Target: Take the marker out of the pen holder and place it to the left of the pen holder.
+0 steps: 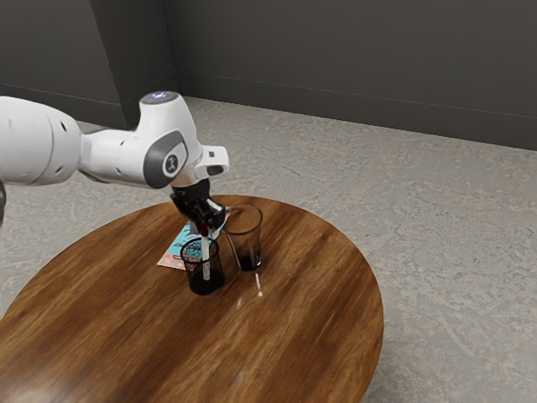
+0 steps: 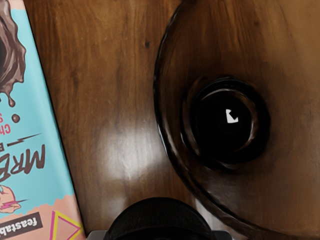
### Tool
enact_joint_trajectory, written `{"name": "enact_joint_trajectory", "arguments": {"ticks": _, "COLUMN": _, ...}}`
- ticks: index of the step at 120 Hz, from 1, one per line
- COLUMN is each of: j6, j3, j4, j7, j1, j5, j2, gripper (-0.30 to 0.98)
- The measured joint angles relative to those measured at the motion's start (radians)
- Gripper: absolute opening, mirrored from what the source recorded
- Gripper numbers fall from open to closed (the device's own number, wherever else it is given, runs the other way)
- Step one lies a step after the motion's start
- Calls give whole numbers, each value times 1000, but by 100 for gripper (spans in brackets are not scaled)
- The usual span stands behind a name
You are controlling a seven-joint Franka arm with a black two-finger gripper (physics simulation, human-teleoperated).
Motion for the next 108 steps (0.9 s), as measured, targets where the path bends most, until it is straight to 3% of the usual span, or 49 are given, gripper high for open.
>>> {"name": "enact_joint_trajectory", "arguments": {"ticks": 82, "j6": 17, "j3": 3, "j4": -10, "j7": -35, "j1": -3, "j5": 21, "j2": -19, "gripper": -7}}
{"name": "enact_joint_trajectory", "arguments": {"ticks": 108, "j6": -43, "j3": 39, "j4": -2, "j7": -80, "j1": -15, "j5": 35, "j2": -169, "gripper": -8}}
